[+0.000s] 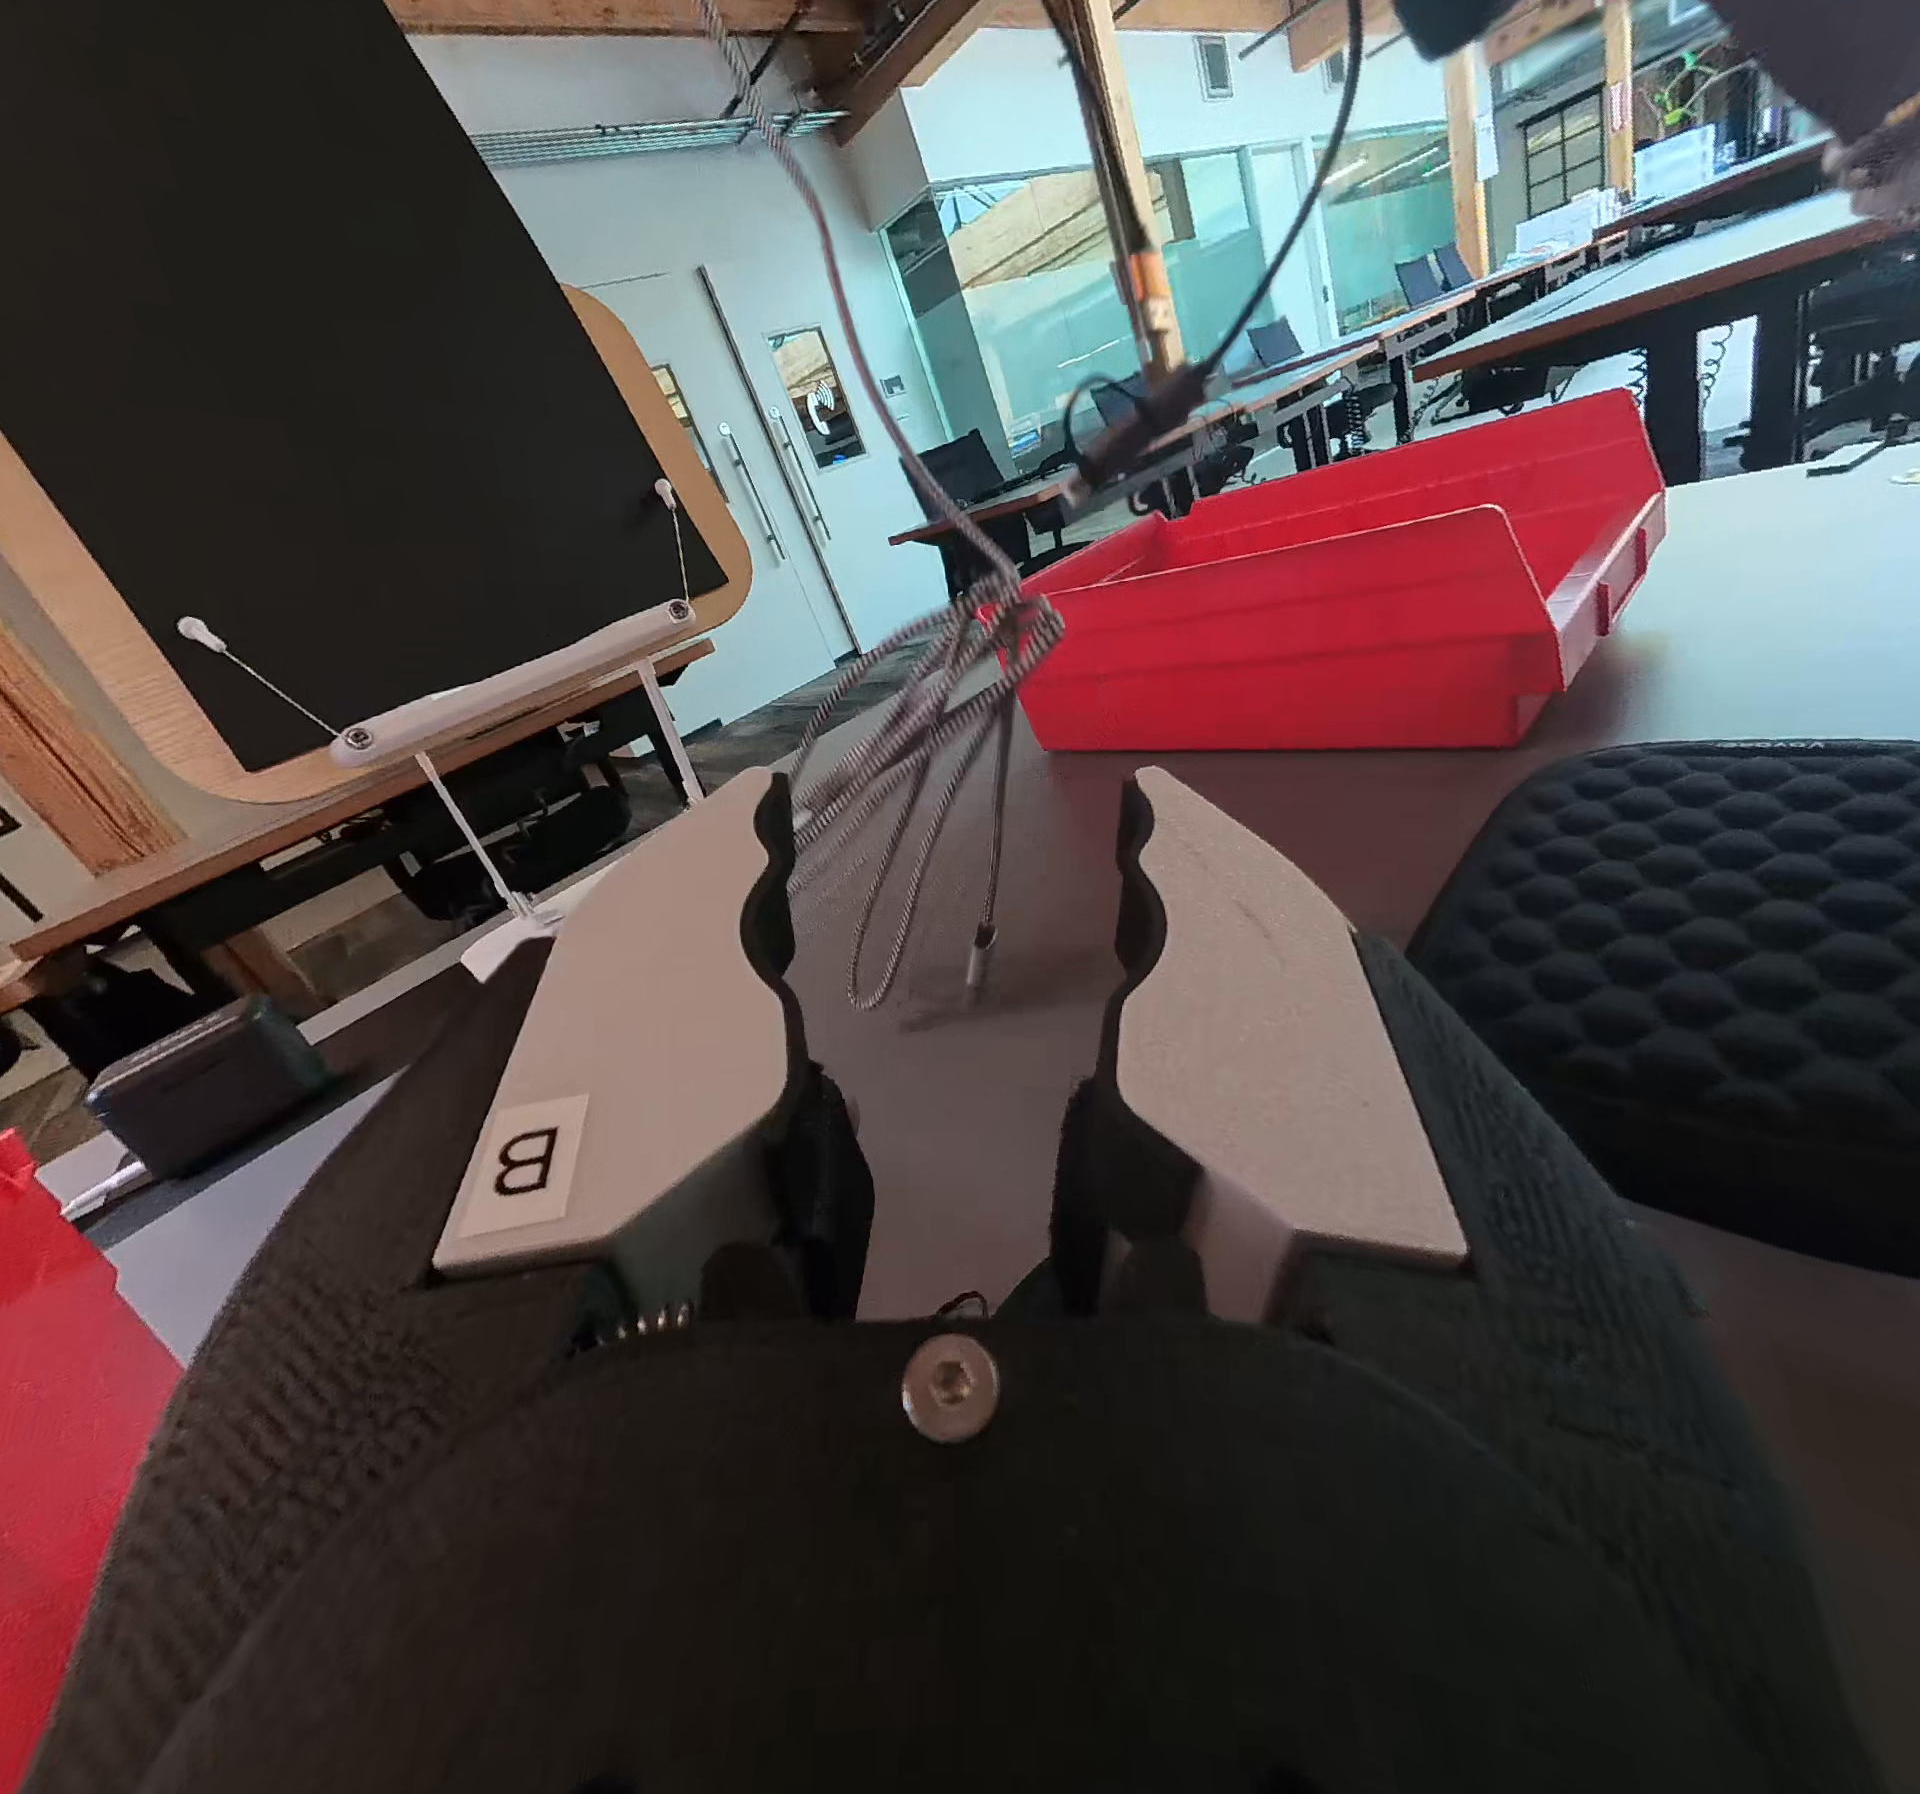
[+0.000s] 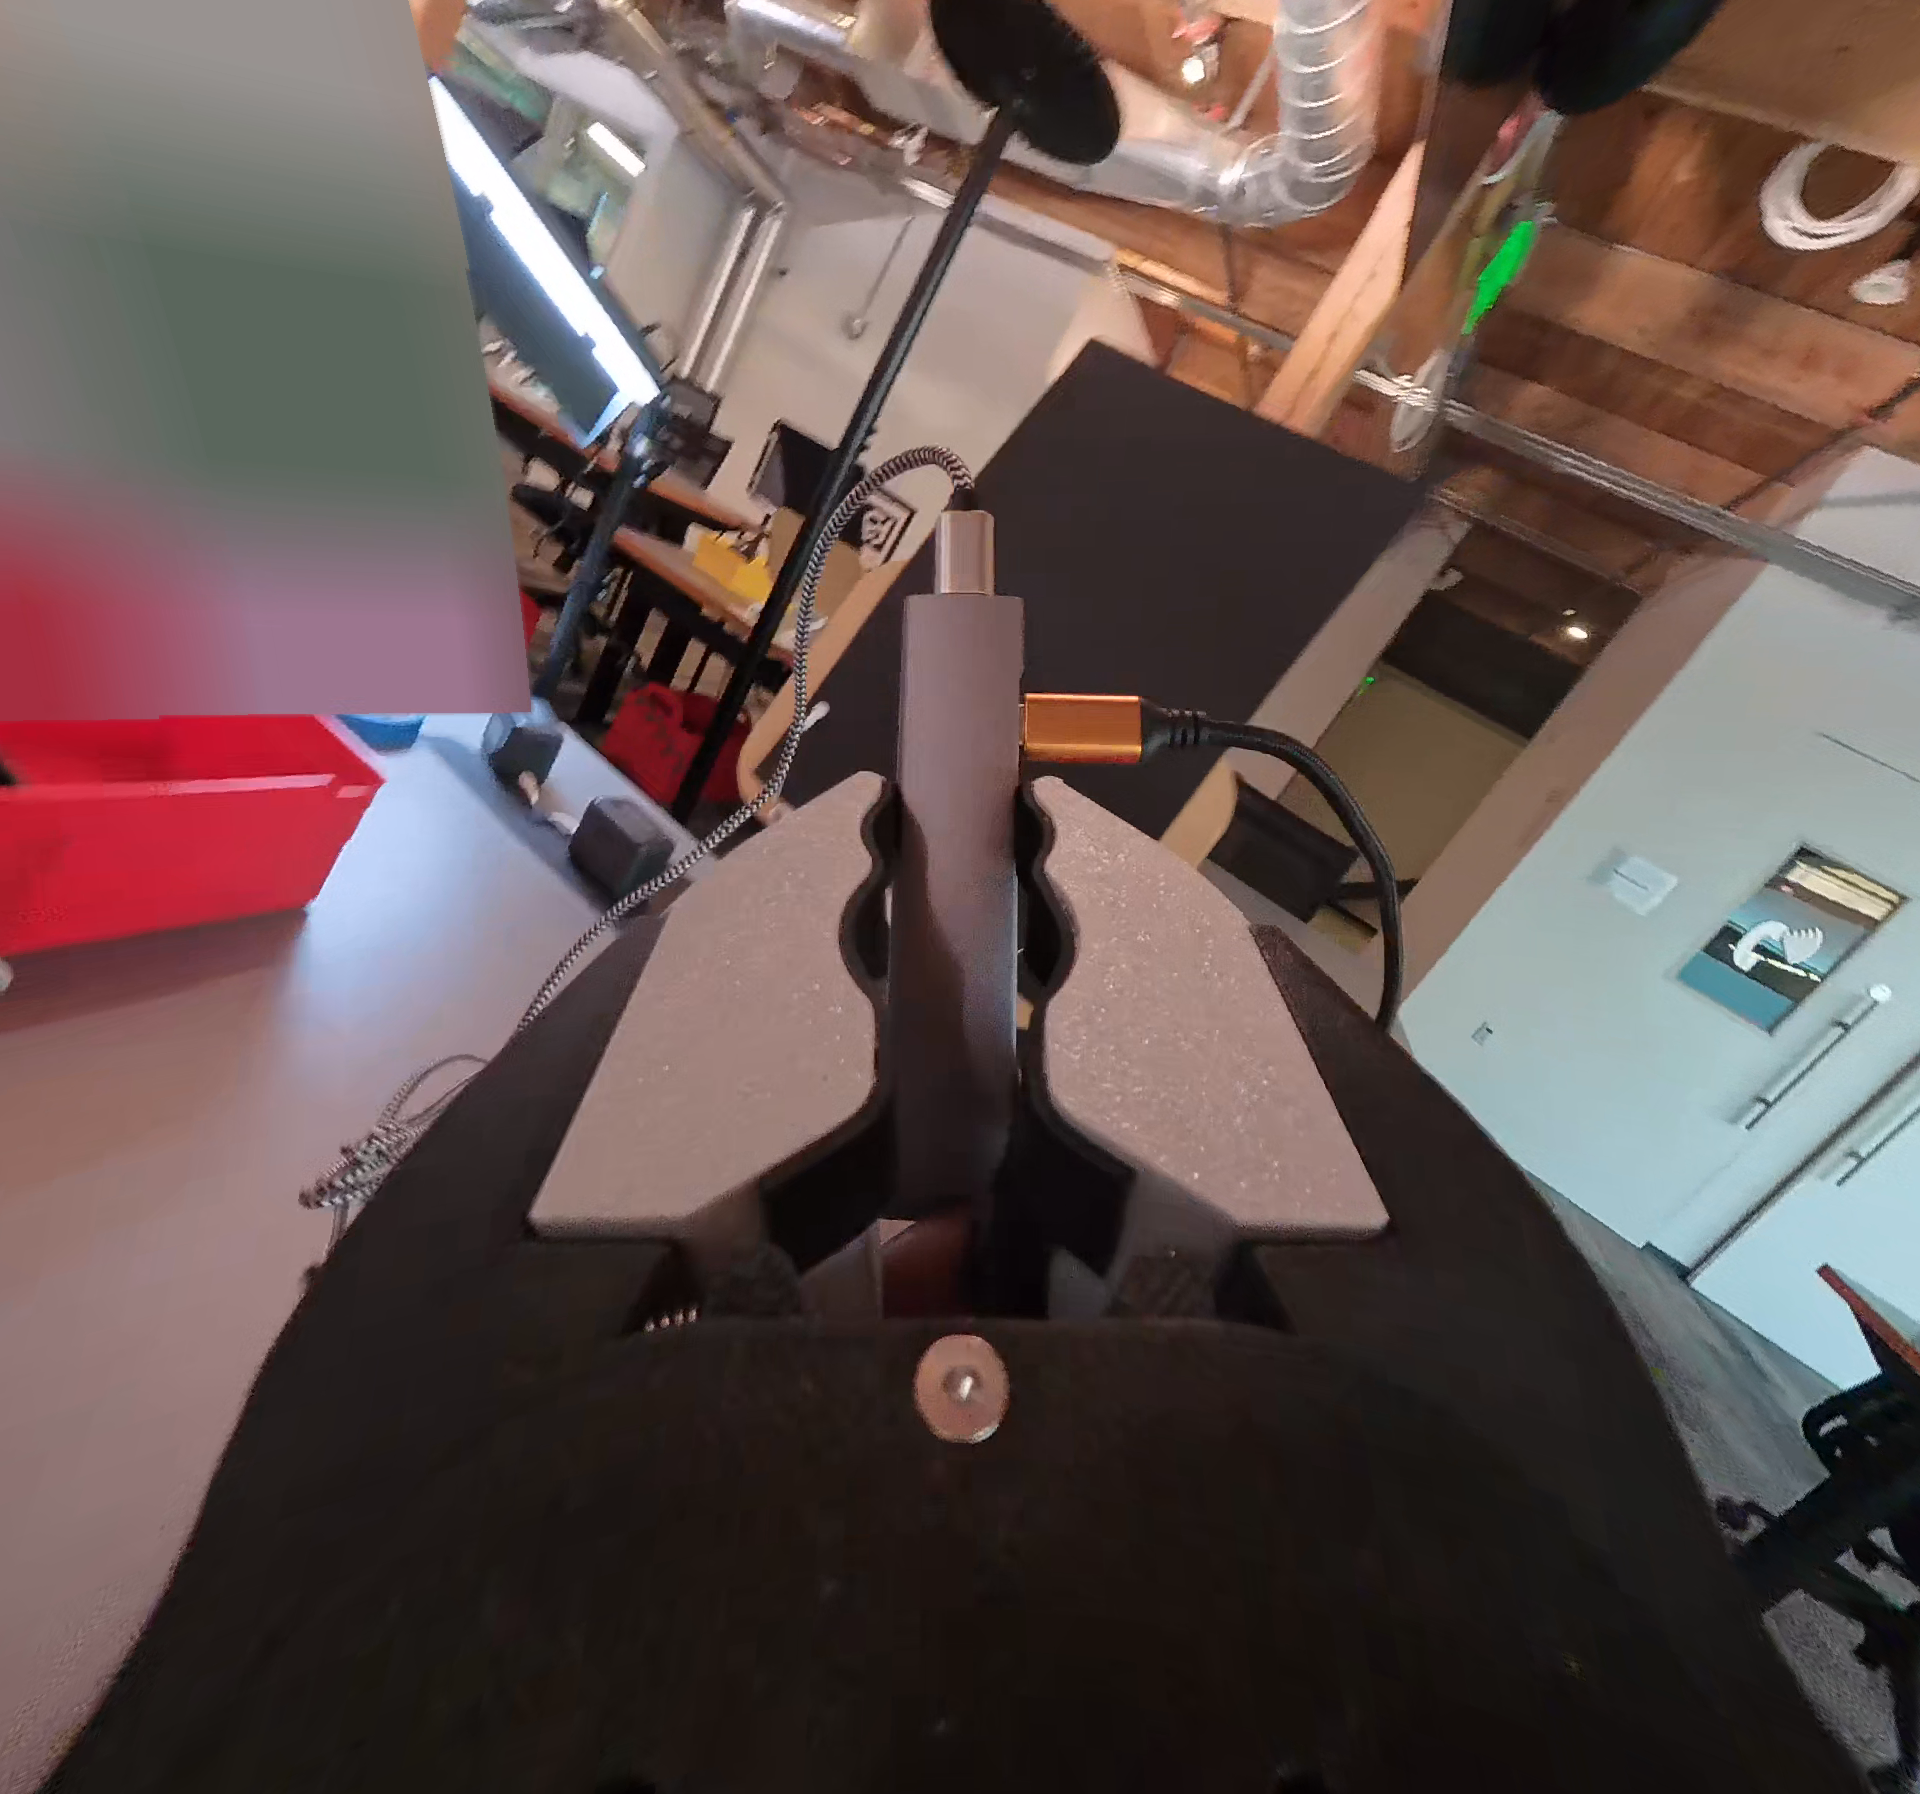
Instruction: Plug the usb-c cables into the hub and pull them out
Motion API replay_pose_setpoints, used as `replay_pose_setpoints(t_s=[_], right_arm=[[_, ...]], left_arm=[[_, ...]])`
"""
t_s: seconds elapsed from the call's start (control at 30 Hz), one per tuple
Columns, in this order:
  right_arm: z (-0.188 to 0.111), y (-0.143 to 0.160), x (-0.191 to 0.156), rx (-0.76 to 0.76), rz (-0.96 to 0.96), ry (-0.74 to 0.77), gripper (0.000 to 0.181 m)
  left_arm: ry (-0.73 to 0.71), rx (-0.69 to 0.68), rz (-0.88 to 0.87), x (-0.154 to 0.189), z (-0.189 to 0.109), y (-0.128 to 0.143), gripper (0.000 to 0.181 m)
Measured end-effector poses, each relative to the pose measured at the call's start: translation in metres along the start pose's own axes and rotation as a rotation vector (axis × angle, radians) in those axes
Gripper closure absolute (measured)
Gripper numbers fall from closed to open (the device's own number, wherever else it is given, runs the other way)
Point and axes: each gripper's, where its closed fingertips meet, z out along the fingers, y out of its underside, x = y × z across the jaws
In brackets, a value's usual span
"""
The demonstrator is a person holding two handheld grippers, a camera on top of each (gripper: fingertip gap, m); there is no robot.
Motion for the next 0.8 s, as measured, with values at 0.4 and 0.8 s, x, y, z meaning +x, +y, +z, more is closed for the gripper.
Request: replay_pose_setpoints(t_s=[0.4, 0.8], right_arm=[[-0.025, -0.085, 0.149, 0.122, 0.063, 0.363, 0.161], [-0.049, -0.015, 0.183, -0.051, 0.086, 0.446, 0.160]], left_arm=[[-0.011, 0.020, -0.017, -0.003, -0.001, -0.002, 0.123], [-0.013, 0.011, -0.009, -0.002, 0.000, 0.000, 0.123]])
